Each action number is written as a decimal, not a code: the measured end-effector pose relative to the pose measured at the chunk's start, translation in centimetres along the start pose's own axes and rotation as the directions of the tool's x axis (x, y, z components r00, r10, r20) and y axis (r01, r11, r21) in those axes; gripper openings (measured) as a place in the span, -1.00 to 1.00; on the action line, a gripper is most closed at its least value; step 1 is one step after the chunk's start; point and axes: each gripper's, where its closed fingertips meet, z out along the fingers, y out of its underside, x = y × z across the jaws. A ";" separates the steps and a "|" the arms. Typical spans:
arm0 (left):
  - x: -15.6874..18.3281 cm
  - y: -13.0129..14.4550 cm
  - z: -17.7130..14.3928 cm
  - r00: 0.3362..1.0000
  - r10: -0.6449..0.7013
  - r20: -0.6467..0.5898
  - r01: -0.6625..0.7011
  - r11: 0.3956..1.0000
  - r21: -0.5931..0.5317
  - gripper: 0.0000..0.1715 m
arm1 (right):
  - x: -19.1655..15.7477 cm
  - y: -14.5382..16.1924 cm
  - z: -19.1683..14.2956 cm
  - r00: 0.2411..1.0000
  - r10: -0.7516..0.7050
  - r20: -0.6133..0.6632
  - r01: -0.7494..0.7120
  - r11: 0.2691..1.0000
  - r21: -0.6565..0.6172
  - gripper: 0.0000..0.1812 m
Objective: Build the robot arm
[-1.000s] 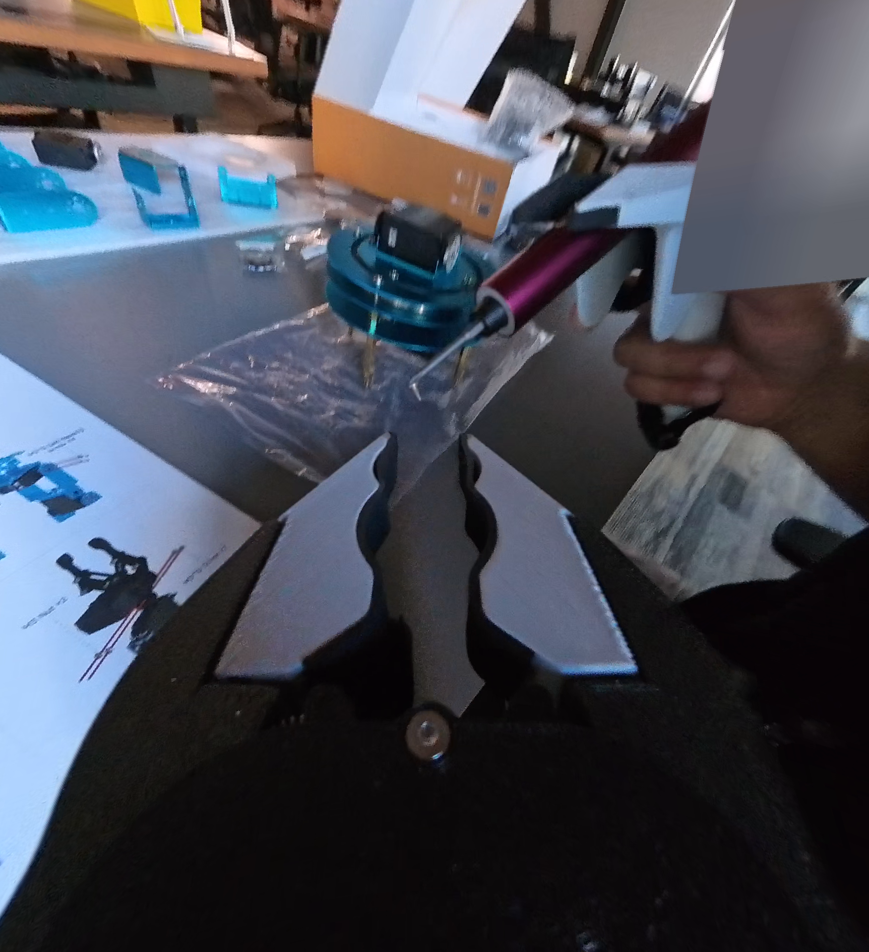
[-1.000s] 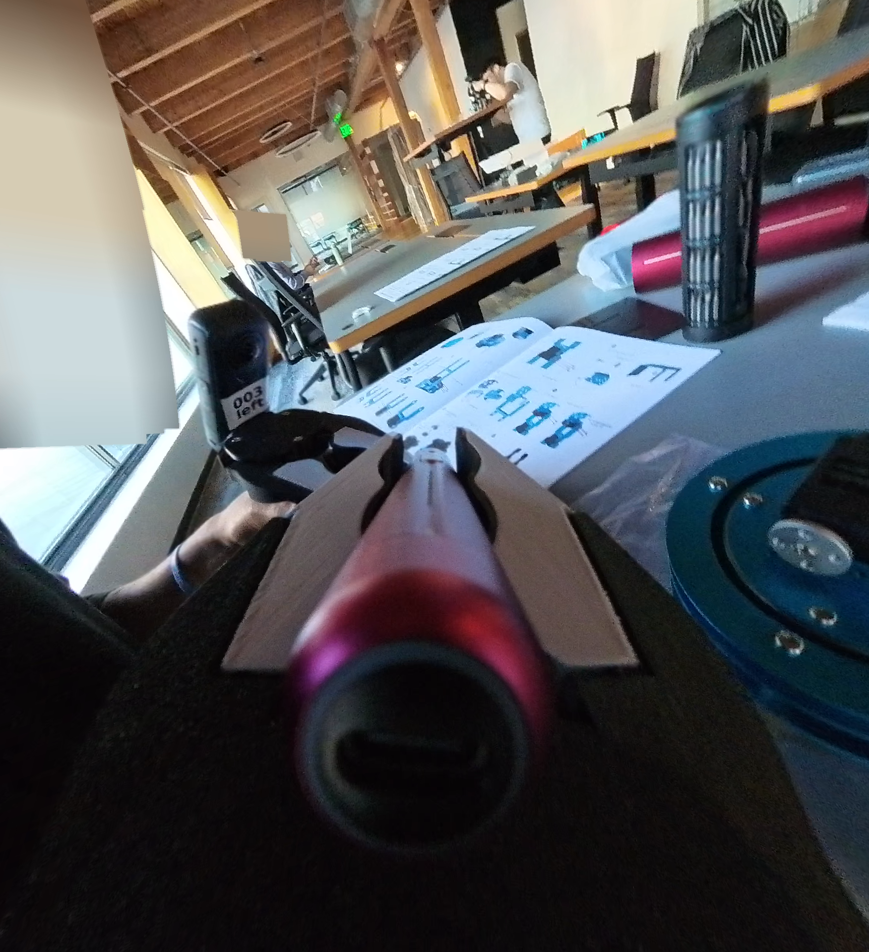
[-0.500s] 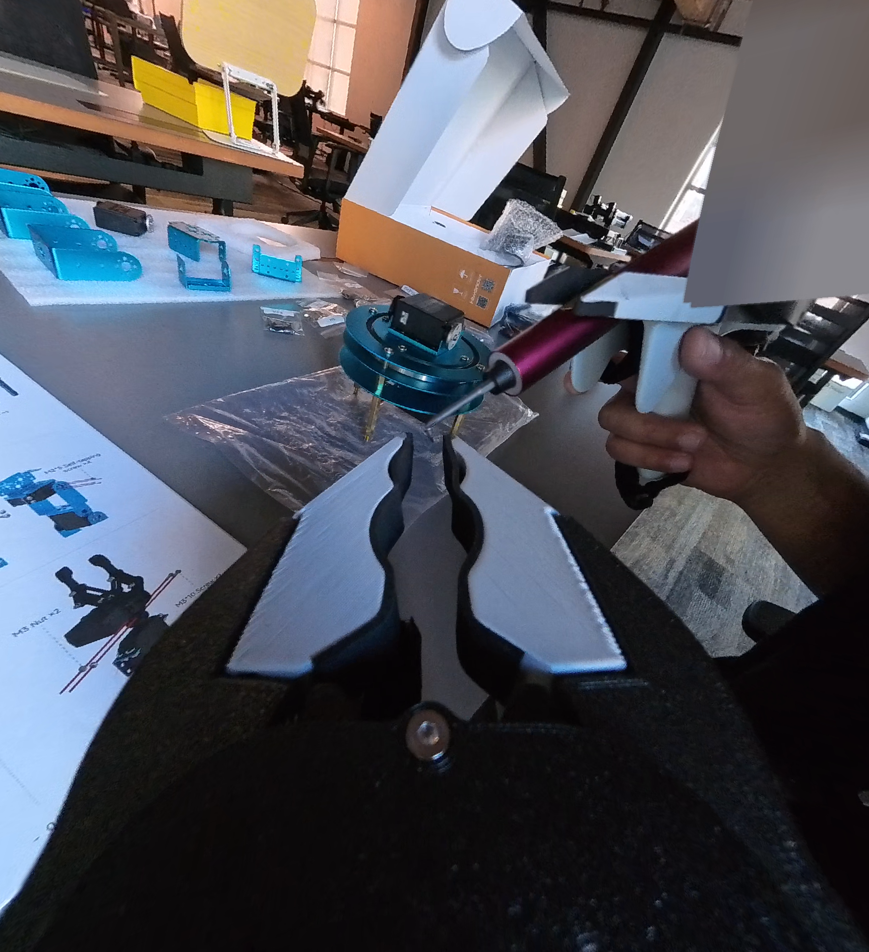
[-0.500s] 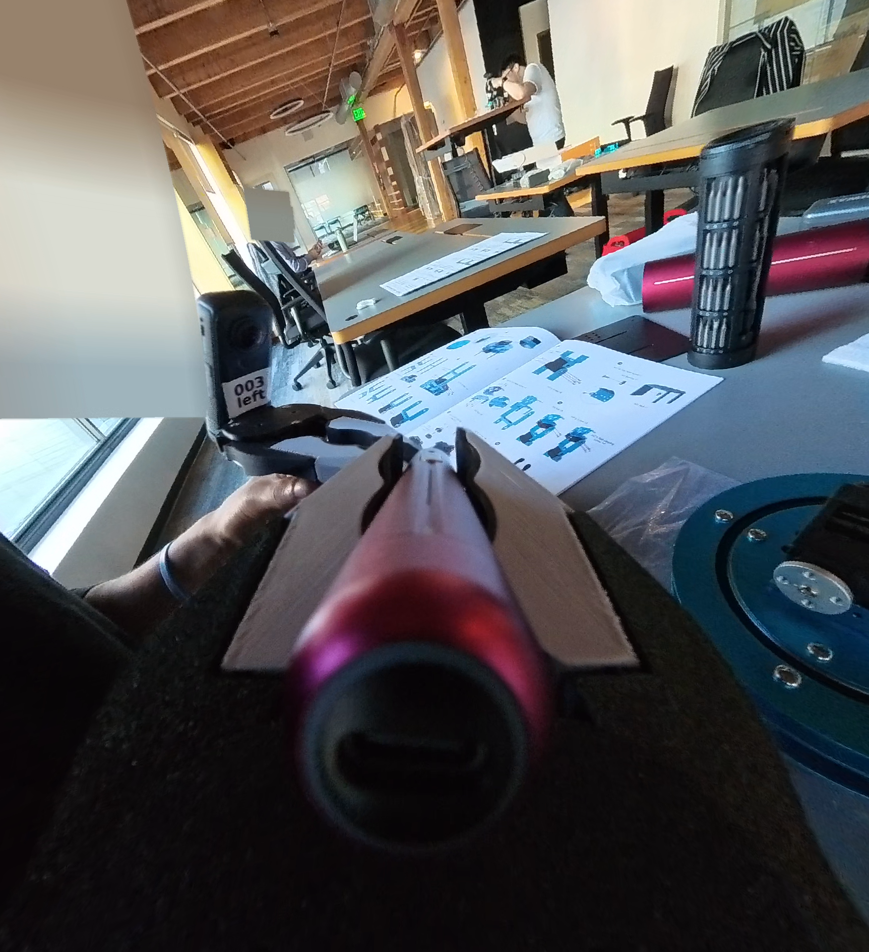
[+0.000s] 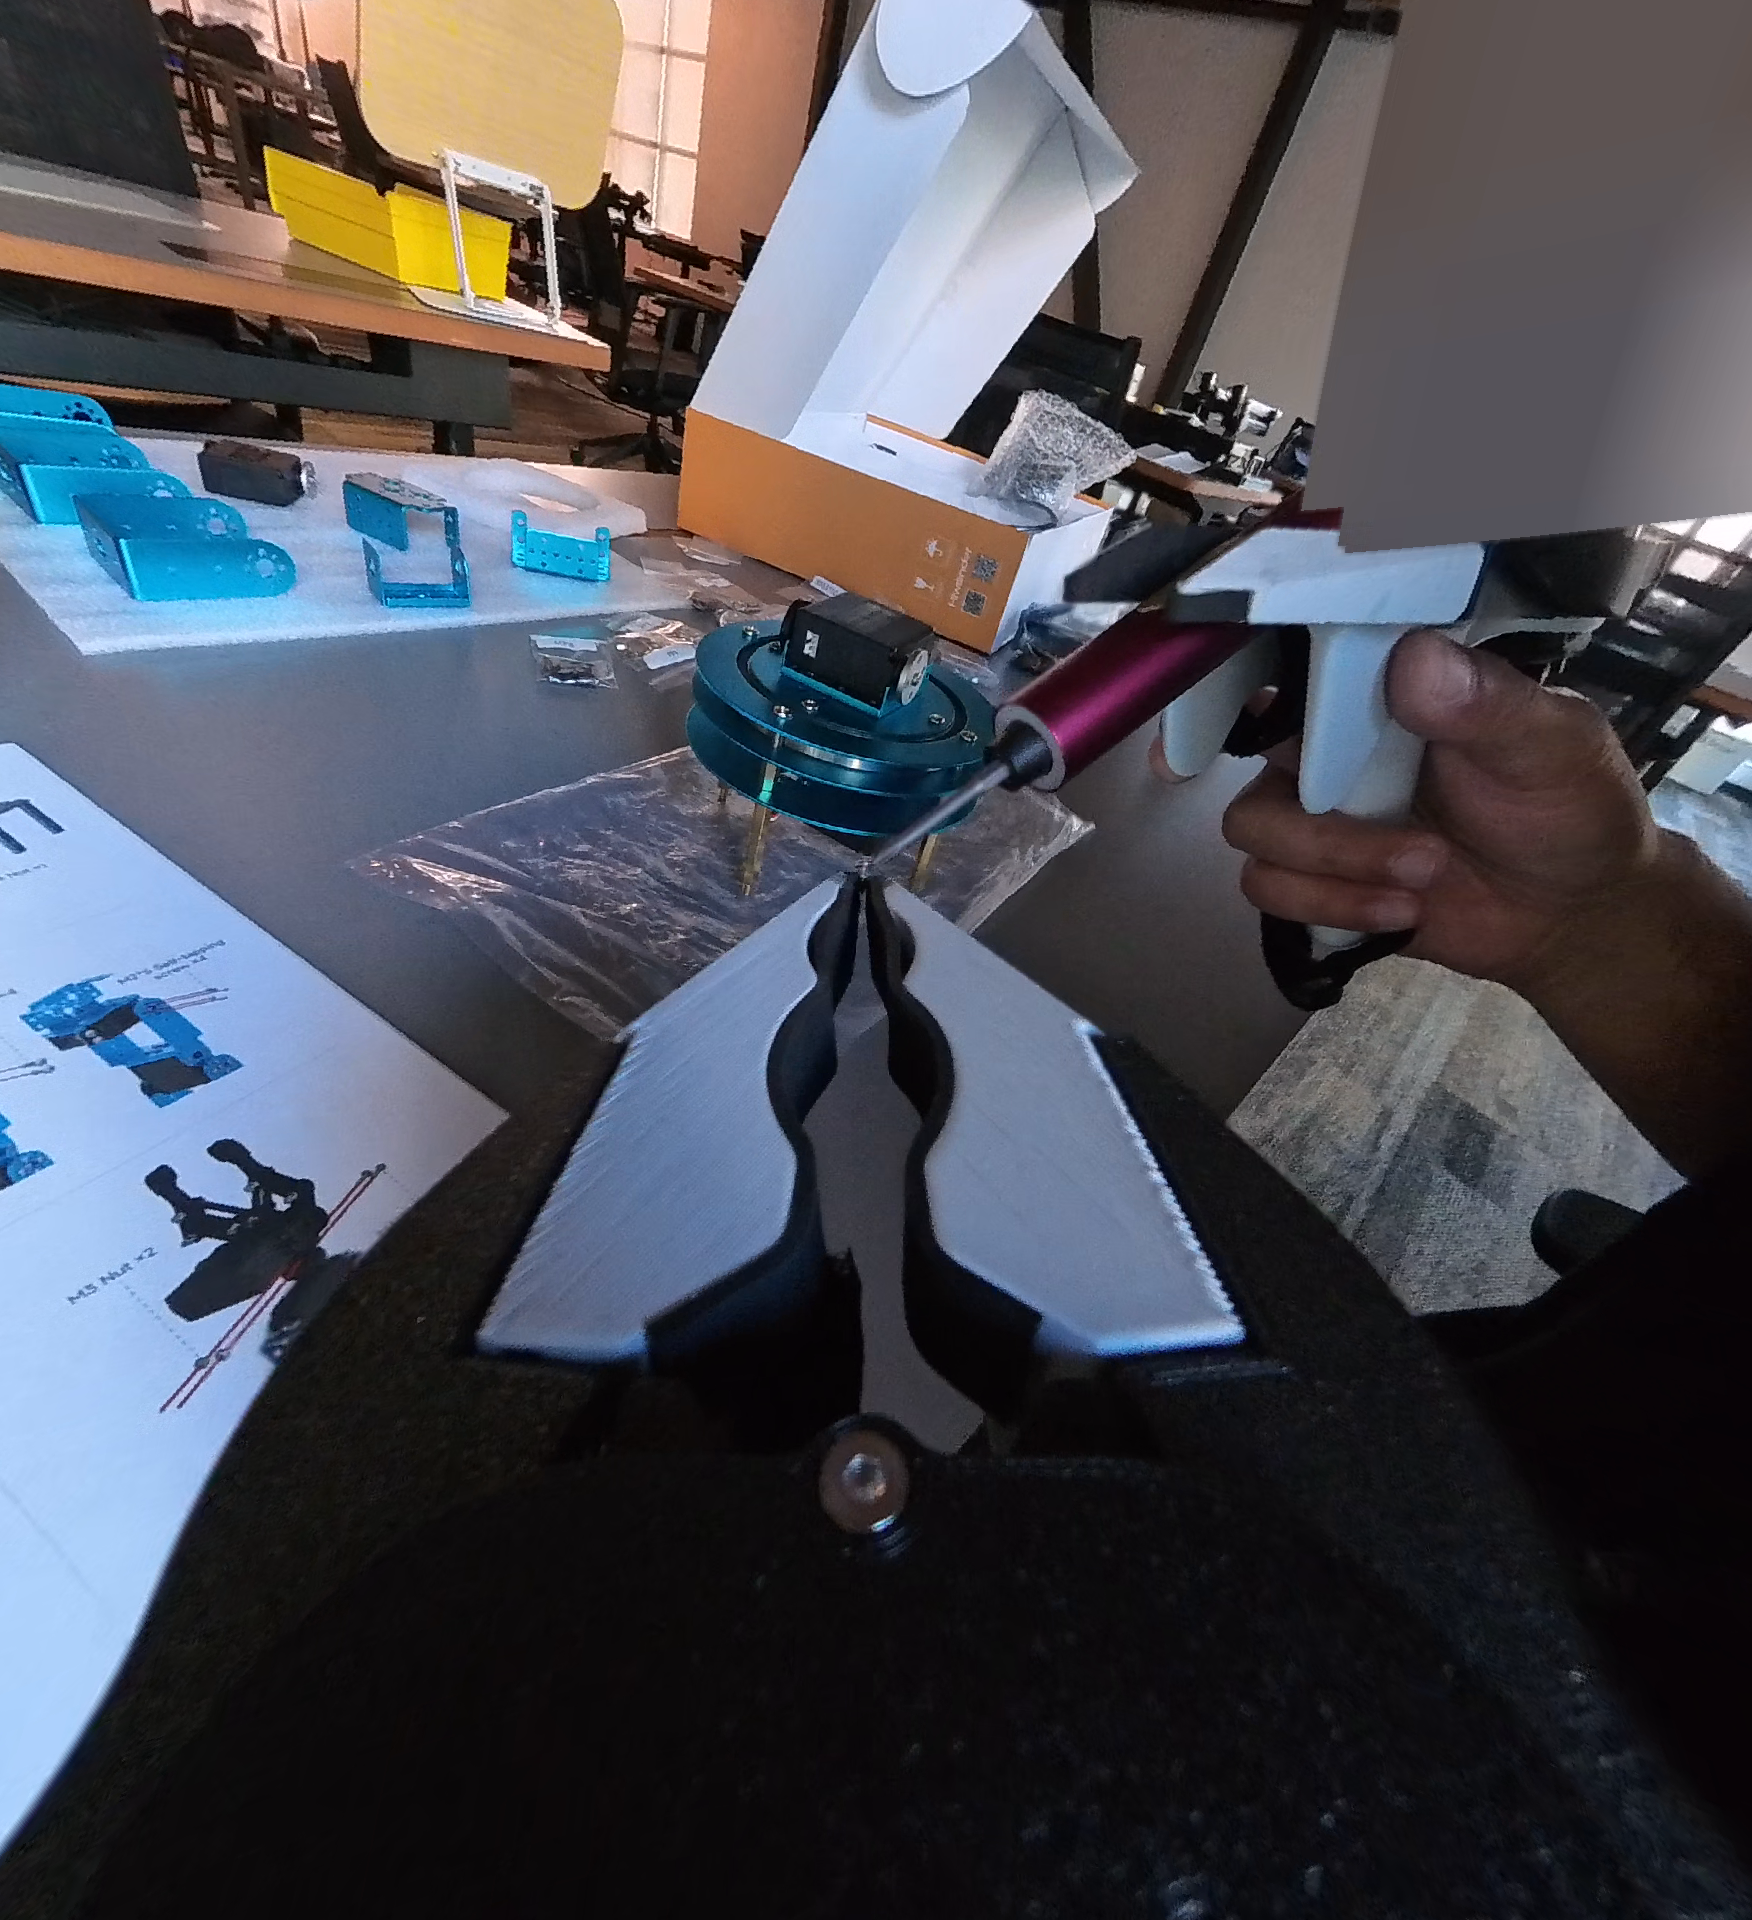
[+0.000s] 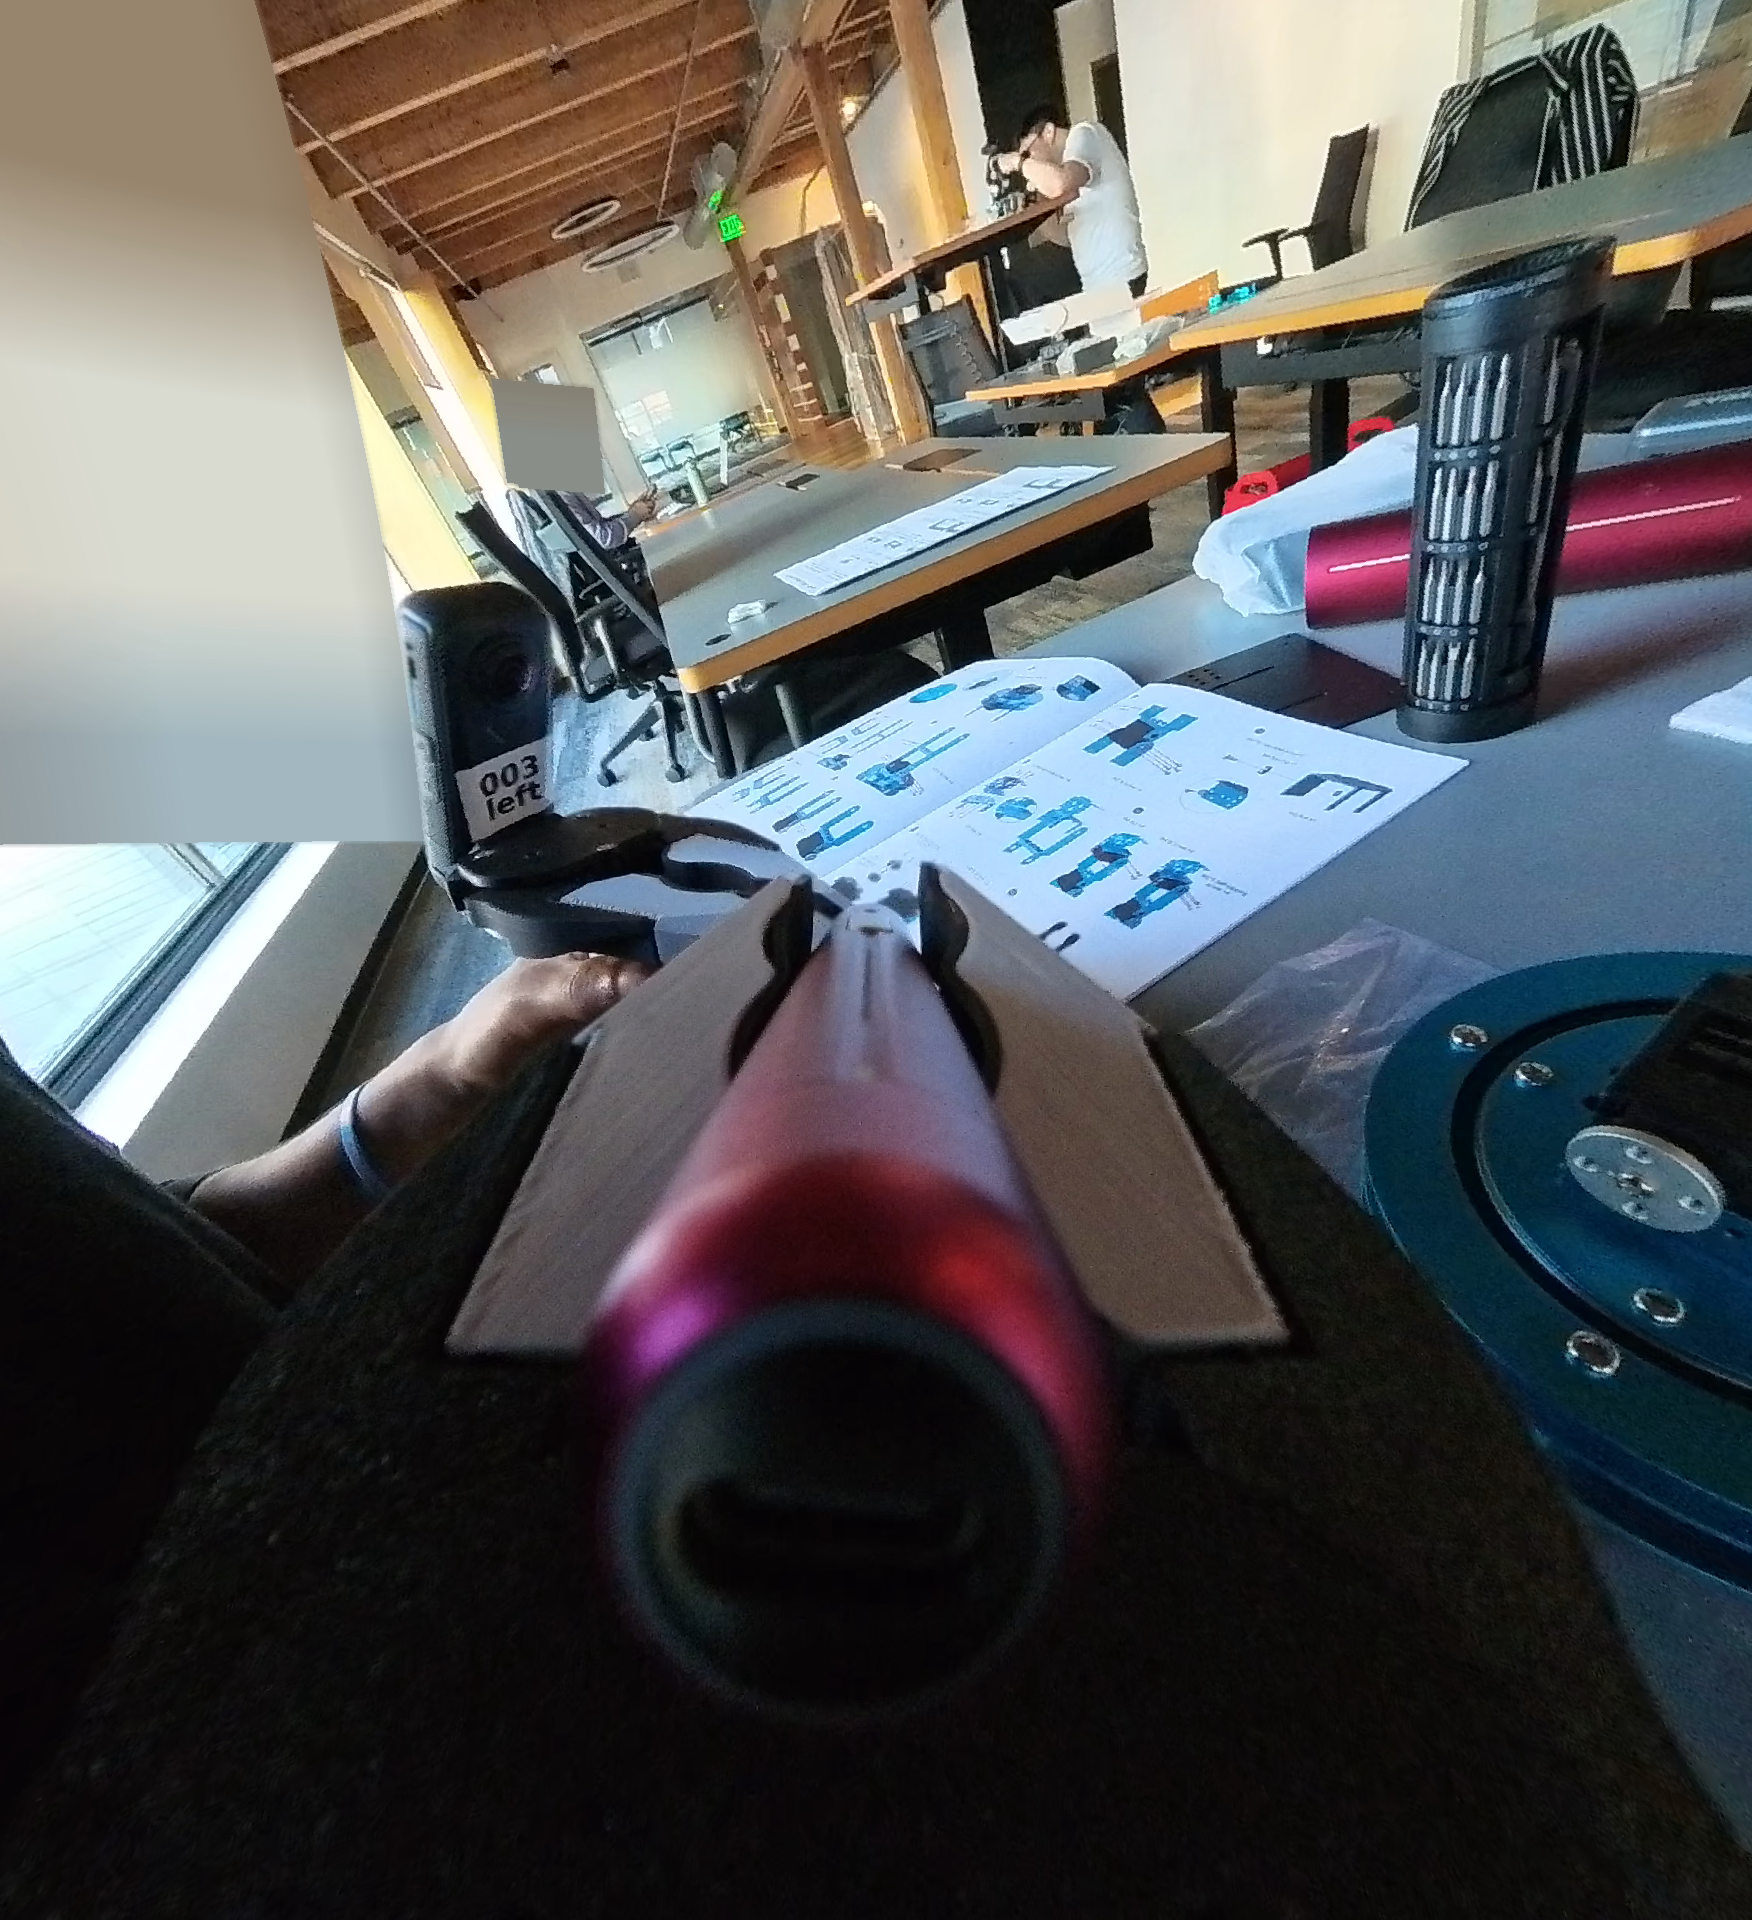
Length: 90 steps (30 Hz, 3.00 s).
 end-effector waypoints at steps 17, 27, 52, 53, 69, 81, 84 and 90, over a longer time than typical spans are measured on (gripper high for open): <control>1.2 0.8 -1.3 0.833 0.552 -0.023 -0.553 0.832 -0.053 -1.00 | -1.2 0.5 -0.4 0.995 0.059 0.079 -0.055 0.997 -0.056 -0.77; 1.0 0.3 -2.0 0.825 0.565 -0.021 -0.565 0.823 -0.055 -1.00 | -1.4 0.0 -0.7 0.995 0.049 0.084 -0.046 0.998 -0.041 -0.77; 2.1 1.4 -2.0 0.816 0.564 -0.127 -0.576 0.814 -0.081 -1.00 | -2.0 1.1 -0.3 0.992 0.035 0.122 -0.022 0.995 -0.099 -0.78; 2.2 1.6 -2.1 0.814 0.560 -0.157 -0.576 0.813 -0.088 -1.00 | -2.2 1.2 -0.4 0.990 0.017 0.138 -0.003 0.994 -0.105 -0.78; 4.0 1.3 0.1 0.766 0.530 -0.364 -0.600 0.792 -0.110 -0.99 | -1.5 0.9 -3.3 0.993 -0.026 0.112 0.024 1.000 0.019 -0.78; 3.9 1.4 1.3 0.782 0.523 -0.338 -0.594 0.791 -0.149 -0.80 | -1.1 0.0 -5.8 0.997 -0.054 0.054 0.050 0.996 0.077 -0.78; 1.8 1.3 1.8 0.852 0.470 -0.231 -0.515 0.831 -0.210 -0.78 | -0.3 -0.1 -7.5 0.971 -0.238 -0.038 0.240 0.969 0.064 -0.78; -0.3 2.4 3.0 0.950 0.300 -0.088 -0.312 0.912 -0.266 -0.72 | 0.6 1.6 -11.0 0.608 -0.787 -0.111 0.778 0.617 -0.119 -0.78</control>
